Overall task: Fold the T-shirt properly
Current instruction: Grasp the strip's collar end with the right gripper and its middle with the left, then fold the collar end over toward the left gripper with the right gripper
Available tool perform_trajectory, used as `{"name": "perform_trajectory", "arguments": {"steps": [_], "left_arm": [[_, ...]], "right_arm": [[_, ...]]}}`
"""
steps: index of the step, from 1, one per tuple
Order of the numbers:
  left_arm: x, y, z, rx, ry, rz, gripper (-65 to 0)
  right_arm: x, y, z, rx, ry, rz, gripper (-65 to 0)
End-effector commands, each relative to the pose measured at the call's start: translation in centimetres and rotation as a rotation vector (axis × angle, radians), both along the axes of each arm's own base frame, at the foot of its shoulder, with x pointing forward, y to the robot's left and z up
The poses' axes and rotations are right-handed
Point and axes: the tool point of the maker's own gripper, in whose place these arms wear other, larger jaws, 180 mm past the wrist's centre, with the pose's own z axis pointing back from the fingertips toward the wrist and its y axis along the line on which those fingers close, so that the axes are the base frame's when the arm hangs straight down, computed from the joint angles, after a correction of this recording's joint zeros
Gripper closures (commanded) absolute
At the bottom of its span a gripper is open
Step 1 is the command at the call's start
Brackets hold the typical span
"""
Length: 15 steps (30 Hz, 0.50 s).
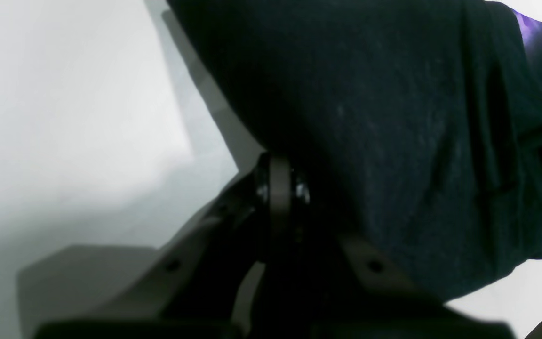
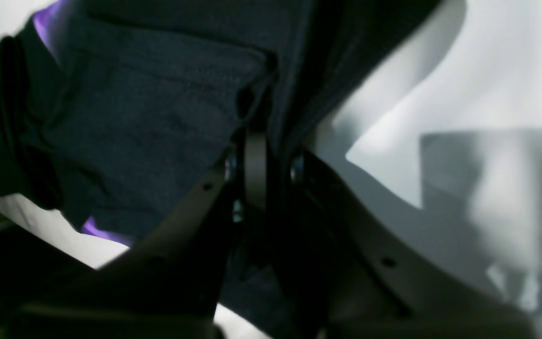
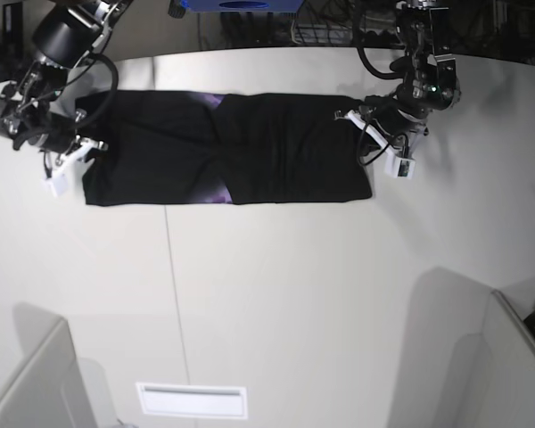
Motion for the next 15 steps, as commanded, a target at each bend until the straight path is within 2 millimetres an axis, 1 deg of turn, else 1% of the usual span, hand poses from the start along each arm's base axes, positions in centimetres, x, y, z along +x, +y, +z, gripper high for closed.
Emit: {"name": "perform_trajectory", "arguments": {"steps": [1, 3, 5, 8, 11, 13, 15], "left_arm": [[-1.5, 0.3, -1.2, 0.046, 0.089, -0.032, 0.0], [-0.7, 0.0, -0.9, 0.044, 0.071, -0.038, 0.0], [-0.4, -1.0, -0.8, 0.037, 0.065, -0.070, 0.0], [0.5, -2.7, -0.4, 0.024, 0.047, -0.112, 0.0], [1.1, -5.0, 0.1, -0.004, 0.027, -0.154, 0.0], [1.4, -5.8, 0.4, -0.017, 0.017, -0.161, 0.0], [1.7, -6.1, 0.6, -0.023, 0.010, -0.160, 0.0]], "right_arm": [[0.1, -1.6, 0.6, -0.071, 0.020, 0.003, 0.0], [1.5, -1.3, 2.3, -0.115, -0.020, 0.019, 0.0], [2.6, -0.9, 4.4, -0.163, -0.071, 0.036, 0.0], [3.3, 1.4, 6.6, -0.189, -0.130, 0.056, 0.0], [3.5, 4.4, 8.4, -0.189, -0.182, 0.089, 0.0], [3.4, 6.6, 9.4, -0.181, -0.216, 0.128, 0.0], [3.1, 9.1, 10.2, -0.154, -0.237, 0.152, 0.0]]}}
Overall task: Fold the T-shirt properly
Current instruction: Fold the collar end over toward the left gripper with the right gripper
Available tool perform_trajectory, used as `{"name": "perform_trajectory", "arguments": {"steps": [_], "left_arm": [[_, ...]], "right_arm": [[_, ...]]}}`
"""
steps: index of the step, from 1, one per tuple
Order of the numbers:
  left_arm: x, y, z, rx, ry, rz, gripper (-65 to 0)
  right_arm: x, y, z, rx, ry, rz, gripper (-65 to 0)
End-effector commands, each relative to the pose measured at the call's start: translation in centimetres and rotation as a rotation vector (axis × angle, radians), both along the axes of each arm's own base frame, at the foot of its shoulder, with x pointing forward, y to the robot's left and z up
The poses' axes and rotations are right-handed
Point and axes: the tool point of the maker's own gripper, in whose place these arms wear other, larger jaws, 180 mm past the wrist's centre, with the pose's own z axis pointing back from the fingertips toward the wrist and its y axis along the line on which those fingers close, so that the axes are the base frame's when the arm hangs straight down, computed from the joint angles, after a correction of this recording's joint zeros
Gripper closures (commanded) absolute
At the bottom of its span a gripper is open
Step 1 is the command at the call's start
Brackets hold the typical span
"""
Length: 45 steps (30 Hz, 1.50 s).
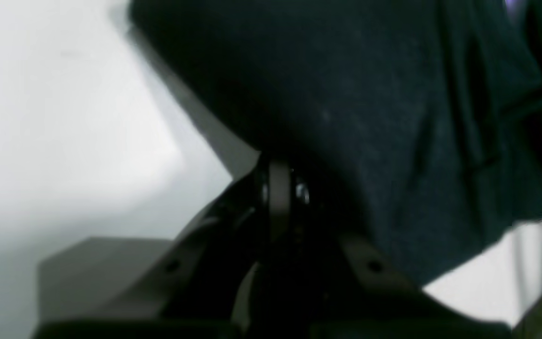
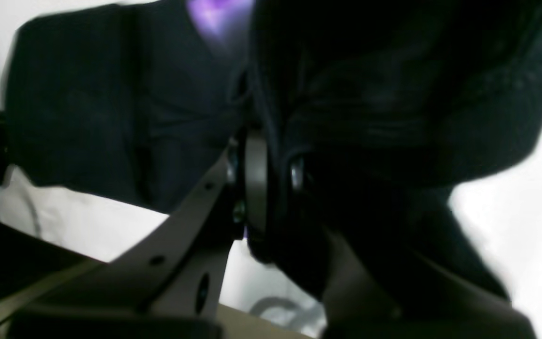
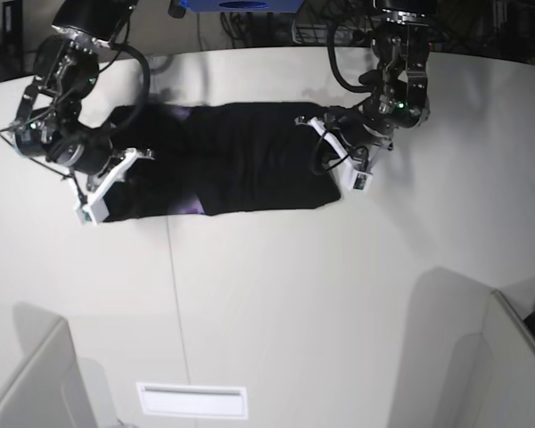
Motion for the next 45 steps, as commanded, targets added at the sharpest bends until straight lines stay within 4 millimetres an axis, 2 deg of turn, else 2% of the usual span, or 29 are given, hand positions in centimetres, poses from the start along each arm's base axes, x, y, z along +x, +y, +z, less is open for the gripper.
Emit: {"name": "perform_trajectory", "arguments": {"steps": [1, 6, 10, 14, 21, 25, 33, 38, 42, 45], "left_arm": [[0.0, 0.3, 0.0, 0.020, 0.005, -0.008, 0.0], [-0.3, 0.5, -0.1, 0.025, 0.011, -0.006, 0.0], [-0.1, 0.9, 0.8, 0.032, -0.018, -0.002, 0.0], [0.2, 1.8, 2.0, 0.061, -0.055, -0.001, 0.0], [0.2, 2.1, 2.0, 0.066, -0.047, 0.019, 0.0], [0.1, 1.8, 1.9, 0.064, -0.045, 0.011, 0.0], [0.3, 2.1, 2.1, 0.066, -0.052, 0.019, 0.0], [0.3, 2.1, 2.1, 0.066, -0.053, 0.019, 0.0], [0.4, 2.2, 2.2, 0.068, -0.055, 0.020, 0.0], [0.4, 2.8, 2.2, 0.083, -0.056, 0.014, 0.0]], "right_arm": [[0.6, 1.4, 1.3, 0.028, -0.053, 0.017, 0.0], [0.0, 6.1, 1.8, 0.102, -0.061, 0.090, 0.0], [-0.5, 9.0, 2.0, 0.147, -0.057, 0.148, 0.0], [-0.8, 11.6, 2.4, 0.195, -0.057, 0.188, 0.0], [-1.5, 15.4, 3.1, 0.261, -0.025, 0.234, 0.0], [-1.2, 17.2, 4.1, 0.323, -0.054, 0.233, 0.0], [-0.5, 18.8, 3.2, 0.388, -0.013, 0.179, 0.0], [0.5, 18.8, 2.2, 0.402, -0.009, 0.129, 0.0], [0.3, 18.9, 0.8, 0.401, 0.036, 0.124, 0.0], [0.8, 18.9, 0.6, 0.404, 0.025, 0.106, 0.0]]}}
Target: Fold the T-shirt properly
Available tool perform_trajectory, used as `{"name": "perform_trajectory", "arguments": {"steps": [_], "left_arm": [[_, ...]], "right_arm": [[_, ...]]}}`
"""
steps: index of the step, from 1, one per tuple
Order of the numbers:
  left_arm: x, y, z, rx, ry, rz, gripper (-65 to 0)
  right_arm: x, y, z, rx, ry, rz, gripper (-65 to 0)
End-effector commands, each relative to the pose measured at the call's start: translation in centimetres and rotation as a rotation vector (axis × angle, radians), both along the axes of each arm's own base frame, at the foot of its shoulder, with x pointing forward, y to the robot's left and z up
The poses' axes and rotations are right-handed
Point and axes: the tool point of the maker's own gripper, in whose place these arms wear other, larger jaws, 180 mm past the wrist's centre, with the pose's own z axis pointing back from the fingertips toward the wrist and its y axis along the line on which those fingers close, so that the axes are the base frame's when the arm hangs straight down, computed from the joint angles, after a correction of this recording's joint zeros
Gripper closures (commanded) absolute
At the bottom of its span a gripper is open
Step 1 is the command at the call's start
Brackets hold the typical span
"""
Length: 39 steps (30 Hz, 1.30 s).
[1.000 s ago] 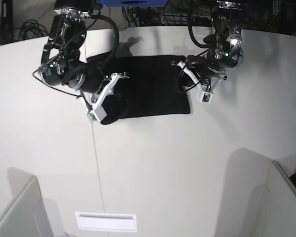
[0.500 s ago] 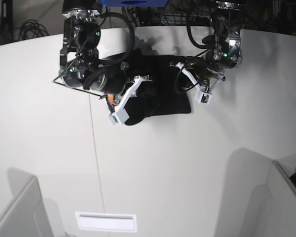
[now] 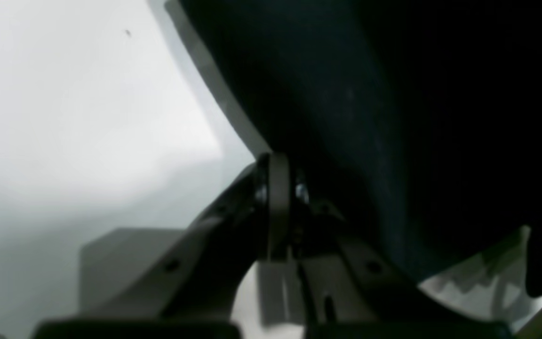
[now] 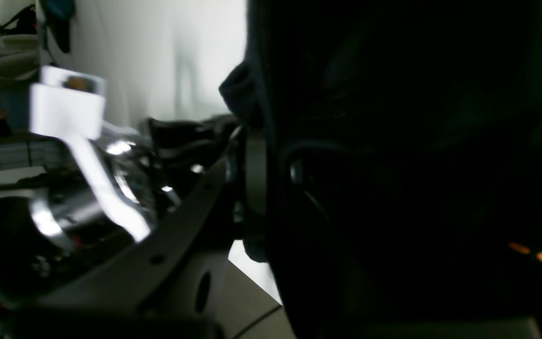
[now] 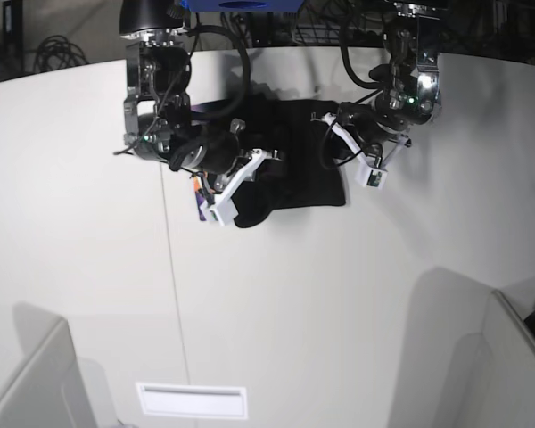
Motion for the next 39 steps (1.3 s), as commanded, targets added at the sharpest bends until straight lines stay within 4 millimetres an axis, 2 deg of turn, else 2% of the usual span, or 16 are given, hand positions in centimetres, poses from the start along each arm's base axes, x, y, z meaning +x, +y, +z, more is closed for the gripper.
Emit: {"name": "perform_trajectory", "arguments": {"steps": [1, 4, 7, 10, 15, 18, 23, 28, 32, 36, 38, 39], "left_arm": [[0.9, 0.1, 1.1, -0.007, -0.046, -0.002, 0.0], [0.6, 0.7, 1.5, 0.009, -0.055, -0.005, 0.0], [0.5, 2.3, 2.8, 0.028, -0.090, 0.035, 0.0], [-0.4, 3.9, 3.1, 0.062, -0.057, 0.056, 0.0], [-2.4, 8.4, 3.4, 0.139, -0.016, 0.133, 0.0], [-3.6, 10.2, 3.5, 0.184, -0.014, 0.096, 0.0], [-5.7, 14.1, 3.7, 0.246, 0.003, 0.134, 0.0], [-6.6, 16.3, 4.3, 0.286, -0.002, 0.142, 0.0], [-6.7, 16.9, 4.4, 0.296, -0.003, 0.158, 0.0], [-6.8, 16.9, 4.4, 0.295, -0.002, 0.158, 0.0], [-6.8, 16.9, 4.4, 0.295, -0.002, 0.158, 0.0], [-6.8, 16.9, 4.4, 0.295, -0.002, 0.158, 0.0]], "right_arm": [[1.3, 0.4, 1.5, 0.039, -0.056, -0.023, 0.0], [1.4, 0.3, 1.0, 0.036, -0.051, -0.033, 0.0], [1.6, 0.3, 0.8, 0.036, -0.048, -0.038, 0.0], [1.6, 0.3, 0.6, 0.036, -0.044, -0.039, 0.0], [1.8, 0.3, 0.8, 0.036, -0.050, -0.039, 0.0], [1.8, 0.3, 0.8, 0.036, -0.050, -0.039, 0.0], [1.8, 0.3, 0.8, 0.036, -0.050, -0.039, 0.0], [1.8, 0.4, 0.9, 0.042, -0.050, -0.039, 0.0], [1.8, 0.4, 0.9, 0.044, -0.050, -0.039, 0.0], [1.8, 0.5, 0.8, 0.043, -0.047, -0.038, -27.6], [1.8, 0.4, 0.9, 0.044, -0.050, -0.038, -35.9], [1.9, 0.4, 1.0, 0.044, -0.053, -0.038, -36.9]]}}
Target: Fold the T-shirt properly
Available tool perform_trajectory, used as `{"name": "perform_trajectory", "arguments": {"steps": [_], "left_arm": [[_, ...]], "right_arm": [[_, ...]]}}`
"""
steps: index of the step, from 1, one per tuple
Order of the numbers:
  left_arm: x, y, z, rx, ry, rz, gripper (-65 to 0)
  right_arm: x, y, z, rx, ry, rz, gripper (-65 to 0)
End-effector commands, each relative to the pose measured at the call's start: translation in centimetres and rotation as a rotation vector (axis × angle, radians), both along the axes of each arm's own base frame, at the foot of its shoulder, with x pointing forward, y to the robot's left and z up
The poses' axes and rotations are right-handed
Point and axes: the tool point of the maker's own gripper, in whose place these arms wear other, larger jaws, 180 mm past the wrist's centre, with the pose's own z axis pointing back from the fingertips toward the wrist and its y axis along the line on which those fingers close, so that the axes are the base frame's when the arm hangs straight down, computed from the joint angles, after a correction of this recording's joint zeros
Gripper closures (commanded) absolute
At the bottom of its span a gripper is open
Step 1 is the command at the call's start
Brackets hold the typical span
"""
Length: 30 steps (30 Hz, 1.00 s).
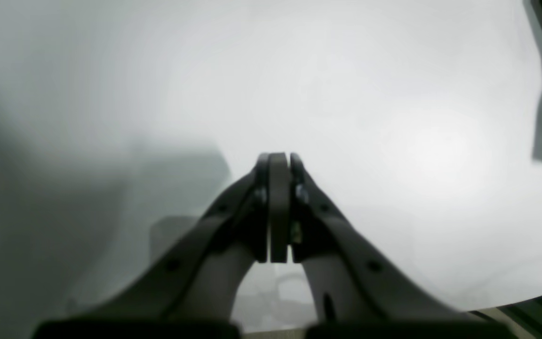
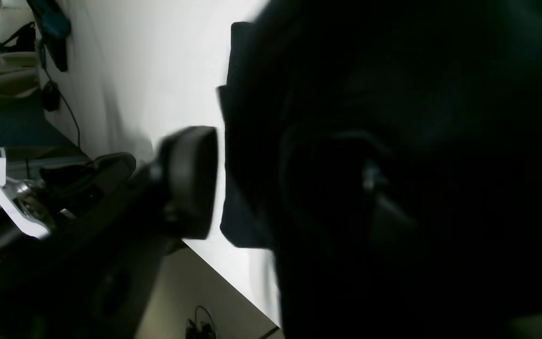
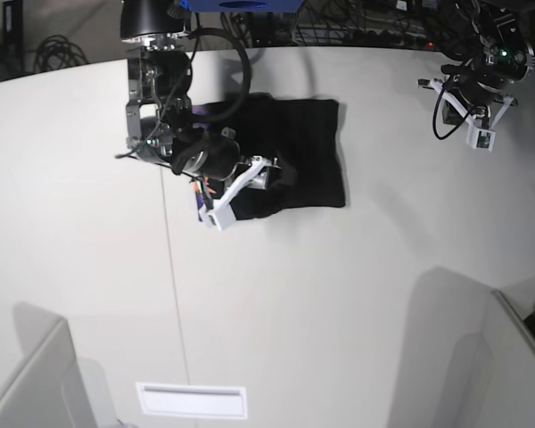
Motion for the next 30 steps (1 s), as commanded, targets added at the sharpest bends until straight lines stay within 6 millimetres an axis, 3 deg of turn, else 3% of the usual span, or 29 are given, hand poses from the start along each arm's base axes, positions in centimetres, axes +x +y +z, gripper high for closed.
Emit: {"name": "perform_trajectory", "arguments": {"steps": [1, 8, 11, 15, 18, 21, 30], "left_arm": [[0.4, 0.1, 0.7, 0.009, -0.028, -0.013, 0.0], [0.4, 0.2, 0.7, 0.013, -0.027, -0.015, 0.0], [0.4, 0.4, 0.7, 0.017, -0.025, -0.012, 0.0], [0.0, 2.4, 1.4, 0.045, -0.040, 0.044, 0.0], [-0.2, 3.6, 1.9, 0.064, -0.047, 0.073, 0.0], [-0.3, 3.8, 2.1, 0.075, -0.046, 0.054, 0.0], [-0.2, 3.6, 2.0, 0.072, -0.048, 0.044, 0.0]], "right_arm": [[0.8, 0.6, 1.5, 0.035, -0.040, -0.001, -36.9], [-0.5, 6.6, 3.7, 0.039, -0.115, 0.219, -36.9], [-1.1, 8.9, 3.6, 0.027, -0.086, 0.277, -36.9], [-2.6, 11.6, 4.3, 0.009, -0.105, 0.388, -36.9], [-3.9, 13.6, 6.0, 0.052, -0.136, 0.472, -36.9], [-4.1, 14.1, 6.6, 0.080, -0.098, 0.463, -36.9], [-4.3, 13.8, 5.5, 0.068, -0.034, 0.430, -36.9]]}}
